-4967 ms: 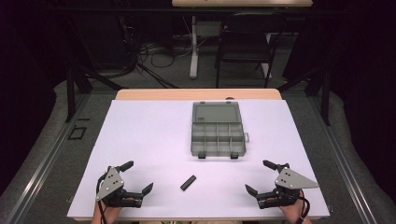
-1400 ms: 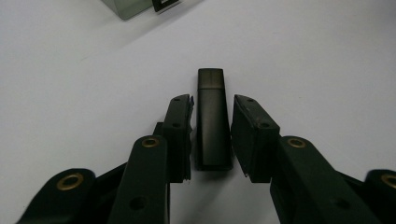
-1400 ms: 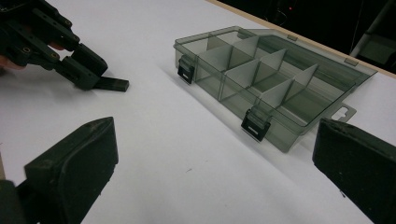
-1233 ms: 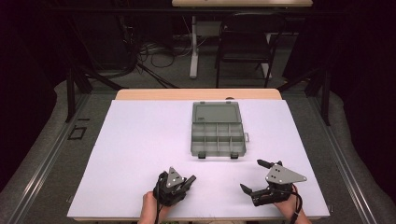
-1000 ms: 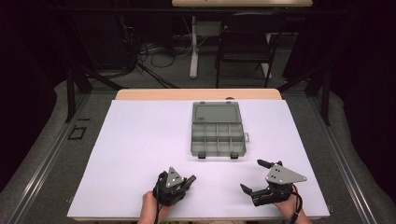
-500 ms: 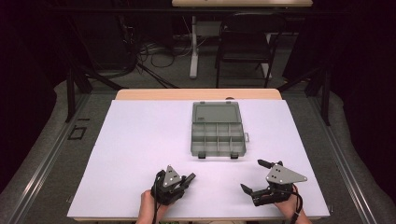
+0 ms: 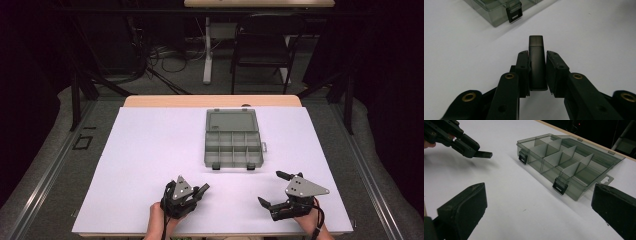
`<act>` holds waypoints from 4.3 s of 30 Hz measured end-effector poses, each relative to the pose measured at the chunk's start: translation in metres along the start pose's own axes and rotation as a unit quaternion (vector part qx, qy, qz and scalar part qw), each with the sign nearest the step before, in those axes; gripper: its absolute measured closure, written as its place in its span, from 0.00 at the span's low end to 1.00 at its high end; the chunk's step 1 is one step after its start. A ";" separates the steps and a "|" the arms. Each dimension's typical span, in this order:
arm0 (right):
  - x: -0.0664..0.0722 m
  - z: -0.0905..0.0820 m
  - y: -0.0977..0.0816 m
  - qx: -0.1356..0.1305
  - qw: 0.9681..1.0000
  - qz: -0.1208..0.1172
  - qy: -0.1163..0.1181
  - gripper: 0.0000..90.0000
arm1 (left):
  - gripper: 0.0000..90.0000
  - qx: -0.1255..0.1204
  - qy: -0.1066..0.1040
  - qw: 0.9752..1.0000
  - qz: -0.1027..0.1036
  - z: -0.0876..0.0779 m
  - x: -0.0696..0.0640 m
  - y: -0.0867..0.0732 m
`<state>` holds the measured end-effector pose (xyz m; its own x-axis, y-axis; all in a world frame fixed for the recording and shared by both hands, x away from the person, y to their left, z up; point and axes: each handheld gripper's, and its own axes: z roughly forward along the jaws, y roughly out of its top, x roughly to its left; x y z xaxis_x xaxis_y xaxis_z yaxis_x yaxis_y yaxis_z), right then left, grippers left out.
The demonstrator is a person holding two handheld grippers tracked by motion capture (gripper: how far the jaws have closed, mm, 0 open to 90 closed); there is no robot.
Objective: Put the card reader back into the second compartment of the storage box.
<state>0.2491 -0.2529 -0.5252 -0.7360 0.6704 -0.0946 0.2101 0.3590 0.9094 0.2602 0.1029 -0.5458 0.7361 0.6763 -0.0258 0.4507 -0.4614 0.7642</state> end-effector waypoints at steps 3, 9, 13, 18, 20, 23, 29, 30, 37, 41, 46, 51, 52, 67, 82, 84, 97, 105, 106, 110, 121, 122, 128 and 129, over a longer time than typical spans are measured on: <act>0.000 0.000 0.000 0.000 1.000 -0.001 0.000 0.00 | 0.81 -0.002 -0.001 1.000 0.001 0.000 0.000 0.001; 0.000 0.000 0.000 0.002 1.000 -0.001 -0.002 0.00 | 0.81 -0.010 -0.002 1.000 -0.001 -0.004 0.001 0.004; 0.000 0.000 0.000 0.001 1.000 -0.001 -0.001 0.00 | 0.81 -0.013 -0.004 1.000 0.001 -0.006 0.001 0.006; 0.000 0.000 0.000 0.001 1.000 -0.001 -0.002 0.00 | 0.81 -0.020 -0.005 1.000 0.001 -0.009 0.001 0.010; 0.000 0.000 0.000 0.002 1.000 -0.001 -0.001 0.00 | 0.81 -0.025 -0.004 1.000 -0.001 -0.010 0.002 0.011; 0.000 0.000 0.000 0.001 1.000 0.000 -0.001 0.00 | 0.81 -0.026 -0.004 1.000 0.001 -0.011 0.004 0.013; 0.000 0.000 0.000 0.001 1.000 0.001 0.000 0.00 | 0.81 -0.032 -0.001 0.999 0.000 -0.012 0.006 0.017; 0.000 0.000 0.000 0.001 1.000 0.001 0.000 0.00 | 0.81 -0.034 -0.001 0.999 -0.001 -0.013 0.006 0.018; 0.000 -0.001 0.000 0.001 1.000 0.000 0.000 0.00 | 0.81 -0.043 -0.001 0.999 0.000 -0.012 0.008 0.025; -0.001 -0.001 0.000 0.001 1.000 0.000 0.000 0.00 | 0.81 -0.045 -0.001 0.999 0.001 -0.011 0.009 0.027; -0.001 0.000 0.000 0.002 1.000 0.002 0.000 0.00 | 0.81 -0.048 -0.003 0.999 0.000 -0.011 0.010 0.031; -0.001 0.000 0.000 0.001 1.000 0.003 -0.001 0.00 | 0.81 -0.051 -0.005 0.999 0.003 -0.010 0.013 0.037; -0.002 0.000 0.000 0.001 1.000 0.003 -0.001 0.00 | 0.81 -0.054 -0.005 0.999 0.002 -0.009 0.013 0.038; 0.000 0.000 0.000 0.002 1.000 -0.002 0.002 0.00 | 0.81 -0.057 -0.004 0.998 0.008 -0.005 0.020 0.051; 0.000 0.000 0.000 0.003 1.000 -0.001 0.001 0.00 | 0.81 -0.071 -0.003 0.997 0.004 -0.003 0.027 0.066; 0.000 0.000 0.000 0.002 1.000 -0.002 0.000 0.00 | 0.81 -0.073 -0.004 0.997 0.002 -0.002 0.027 0.068; 0.000 -0.001 -0.001 0.003 1.000 -0.002 0.001 0.00 | 0.81 -0.083 0.002 0.997 0.000 -0.001 0.034 0.075; 0.001 -0.001 -0.001 0.003 1.000 -0.004 0.001 0.00 | 0.81 -0.086 0.004 0.996 0.000 0.002 0.037 0.079; 0.001 -0.001 -0.001 0.003 1.000 -0.004 0.001 0.00 | 0.81 -0.086 0.004 0.996 -0.001 0.003 0.038 0.080; 0.000 -0.001 -0.001 0.003 1.000 -0.003 0.000 0.00 | 0.81 -0.087 0.004 0.996 -0.002 0.004 0.039 0.082; 0.001 -0.001 -0.001 0.002 1.000 -0.003 0.001 0.00 | 0.81 -0.091 0.006 0.996 -0.005 0.010 0.043 0.089; 0.001 -0.001 -0.001 0.002 1.000 -0.003 0.001 0.00 | 0.81 -0.091 0.007 0.996 -0.005 0.011 0.044 0.091; 0.000 -0.001 -0.001 0.003 1.000 -0.002 0.000 0.00 | 0.81 -0.093 0.008 0.996 -0.010 0.016 0.047 0.096; 0.000 -0.001 -0.001 0.004 1.000 -0.001 0.000 0.00 | 0.81 -0.092 0.008 0.996 -0.009 0.016 0.048 0.096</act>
<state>0.2480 -0.2542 -0.5257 -0.7363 0.6697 -0.0972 0.2131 0.3657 0.9060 0.3469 0.0815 -0.4836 0.7195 0.6938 -0.0318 0.3633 -0.3369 0.8686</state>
